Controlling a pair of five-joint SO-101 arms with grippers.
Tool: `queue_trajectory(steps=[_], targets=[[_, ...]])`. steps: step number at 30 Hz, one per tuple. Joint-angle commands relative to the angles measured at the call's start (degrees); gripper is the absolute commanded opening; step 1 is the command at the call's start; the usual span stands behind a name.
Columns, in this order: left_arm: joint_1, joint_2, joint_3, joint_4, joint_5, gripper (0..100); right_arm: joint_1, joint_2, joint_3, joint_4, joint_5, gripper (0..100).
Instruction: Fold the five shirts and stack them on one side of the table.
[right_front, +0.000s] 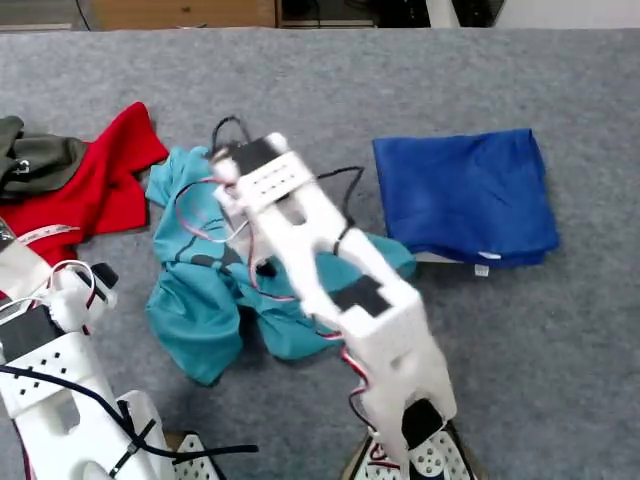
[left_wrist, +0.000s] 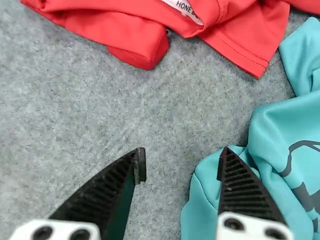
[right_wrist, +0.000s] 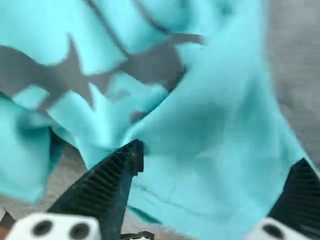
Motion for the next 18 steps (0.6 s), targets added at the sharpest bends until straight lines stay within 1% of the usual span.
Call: queue_trajectory(steps=[1,3,5,6,8,10,18], targets=[[-0.6,0.3,-1.0,0.1,-0.4,24,-1.2,4.4,-6.4,-0.1,-0.9,33.3],[-0.6,0.3,-1.0,0.2,-0.4,24,0.1,6.1,-9.8,0.7,-0.9,19.4],[-0.6,0.3,-1.0,0.1,-0.4,24,2.2,7.0,-13.3,1.8,-1.4,2.4],[-0.6,0.3,-1.0,0.1,-0.4,24,3.5,7.2,-15.0,2.8,-2.1,0.0],[-0.6,0.3,-1.0,0.1,-0.4,24,6.1,6.9,-17.1,3.5,-2.4,4.4],[-0.6,0.3,-1.0,0.0,-0.4,24,8.5,5.1,-17.9,3.5,-2.4,0.0],[-1.1,0.8,-1.1,0.4,-0.1,24,14.5,-9.6,-16.3,3.5,-2.4,0.1]])
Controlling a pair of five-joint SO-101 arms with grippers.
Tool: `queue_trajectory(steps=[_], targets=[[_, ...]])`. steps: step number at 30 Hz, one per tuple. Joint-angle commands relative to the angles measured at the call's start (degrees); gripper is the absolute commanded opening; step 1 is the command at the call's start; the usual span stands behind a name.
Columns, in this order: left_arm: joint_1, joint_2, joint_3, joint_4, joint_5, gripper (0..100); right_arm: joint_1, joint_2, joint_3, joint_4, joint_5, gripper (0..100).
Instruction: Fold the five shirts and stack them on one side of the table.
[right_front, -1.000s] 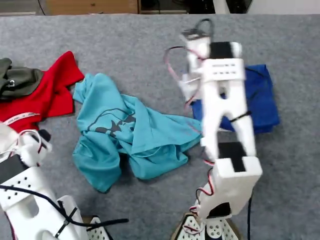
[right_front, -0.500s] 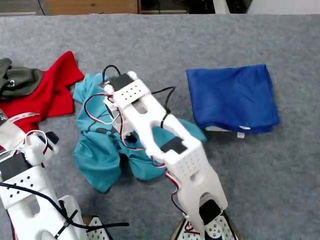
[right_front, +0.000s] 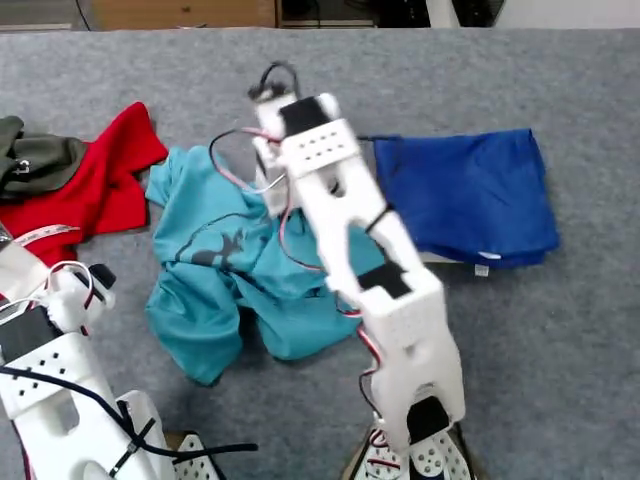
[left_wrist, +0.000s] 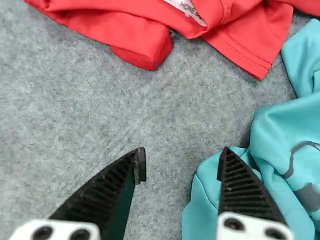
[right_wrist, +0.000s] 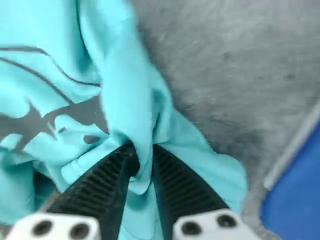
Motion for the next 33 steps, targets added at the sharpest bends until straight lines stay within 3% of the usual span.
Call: queue_trajectory(steps=[1,9,18,23,33], targets=[[-0.3,1.5,-1.2,0.3,-0.1,24,4.8,-7.7,-1.6,1.5,-0.5,0.1],[0.4,10.9,-4.7,-0.9,-0.1,24,20.4,-5.8,-1.8,-0.7,2.9,0.2],[15.2,24.7,-9.1,-0.5,-0.1,24,29.0,1.1,-2.2,-4.1,6.3,0.2],[22.2,29.1,-10.6,-1.2,0.0,24,29.9,0.7,-2.2,-5.1,8.2,0.2],[39.2,34.6,-6.9,-10.4,4.7,24,28.0,0.8,-2.2,-4.9,8.4,0.2]])
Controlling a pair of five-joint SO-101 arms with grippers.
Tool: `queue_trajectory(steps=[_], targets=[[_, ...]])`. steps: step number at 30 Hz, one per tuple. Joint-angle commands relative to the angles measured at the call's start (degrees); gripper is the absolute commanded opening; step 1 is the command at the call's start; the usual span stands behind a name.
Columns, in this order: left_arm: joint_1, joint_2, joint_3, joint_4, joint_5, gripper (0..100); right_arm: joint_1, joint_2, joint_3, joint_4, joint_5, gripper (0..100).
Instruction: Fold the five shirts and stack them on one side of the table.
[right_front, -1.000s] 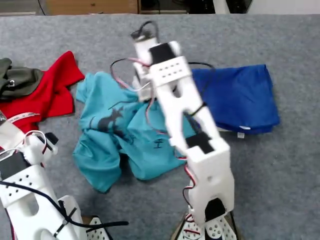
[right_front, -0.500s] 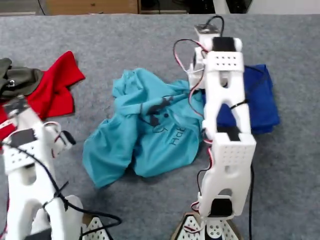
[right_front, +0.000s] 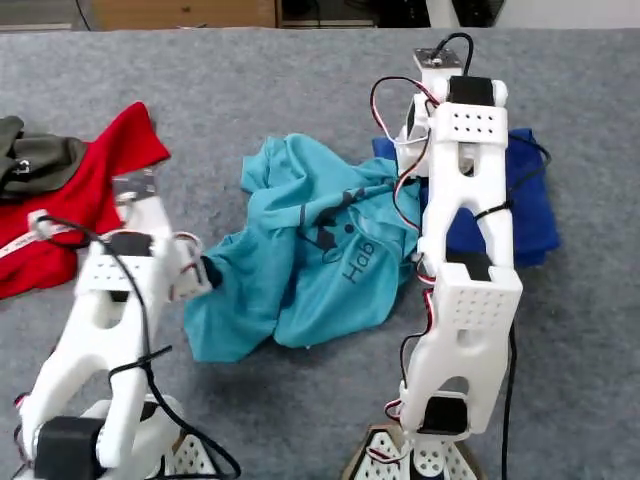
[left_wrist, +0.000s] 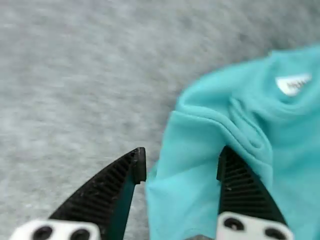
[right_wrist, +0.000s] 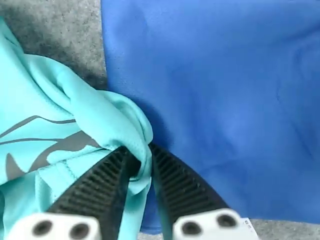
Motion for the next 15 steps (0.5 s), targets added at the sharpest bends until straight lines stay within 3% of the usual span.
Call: queue_trajectory(steps=[1,5,9,15], targets=[[6.5,2.0,0.4,-2.6,1.0,22,-0.7,-1.0,-2.2,-0.7,0.4,0.2],[7.3,5.2,-0.5,-7.6,1.0,2,-0.3,-1.1,-2.2,-0.4,0.4,0.2],[2.5,6.3,-3.4,-7.8,1.1,1,-0.7,-1.1,-5.1,3.4,0.4,0.2],[-9.1,6.3,-20.1,7.9,-2.7,2,-1.3,-1.2,-10.9,5.7,0.3,0.2]])
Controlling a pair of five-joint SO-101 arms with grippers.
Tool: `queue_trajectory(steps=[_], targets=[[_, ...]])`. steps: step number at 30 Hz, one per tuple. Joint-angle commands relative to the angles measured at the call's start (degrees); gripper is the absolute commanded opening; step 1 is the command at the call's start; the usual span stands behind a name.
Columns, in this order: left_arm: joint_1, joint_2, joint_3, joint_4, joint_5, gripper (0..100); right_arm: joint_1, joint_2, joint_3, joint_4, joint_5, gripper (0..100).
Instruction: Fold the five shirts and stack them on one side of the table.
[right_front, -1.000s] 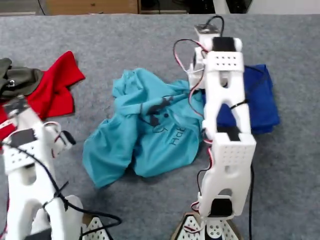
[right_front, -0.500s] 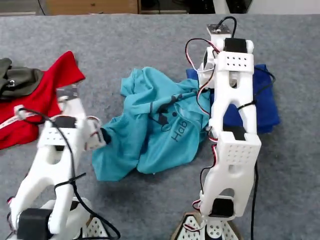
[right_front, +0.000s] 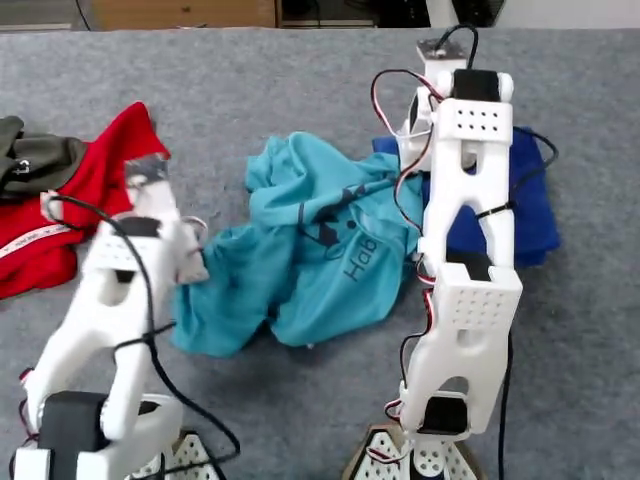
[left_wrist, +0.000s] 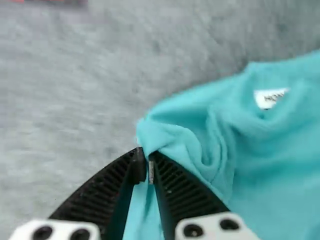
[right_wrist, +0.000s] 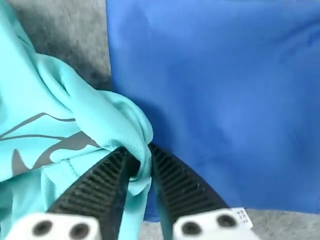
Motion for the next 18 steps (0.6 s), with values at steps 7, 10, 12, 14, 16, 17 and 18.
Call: queue_trajectory(steps=[7,10,12,14,16,17,18], targets=[[-22.9,0.0,-46.6,19.5,6.6,2,-6.6,-8.6,11.6,1.5,0.3,0.2],[-22.7,1.9,-57.5,23.6,6.8,2,-13.9,-13.9,23.6,1.4,0.2,0.2],[-21.6,3.7,-62.5,24.6,6.8,2,-19.1,-18.2,29.7,1.0,-0.1,0.2],[-20.8,6.1,-66.4,24.6,6.8,2,-25.0,-23.4,34.2,0.9,-0.2,0.2],[-20.5,9.1,-69.9,24.4,7.0,2,-31.1,-29.1,37.6,0.9,-1.1,0.2],[-20.2,10.8,-71.7,24.4,7.8,2,-34.2,-31.7,38.9,0.9,-2.1,0.2],[-19.5,12.6,-73.6,24.4,8.8,2,-37.1,-34.0,40.0,0.8,-3.2,0.2]])
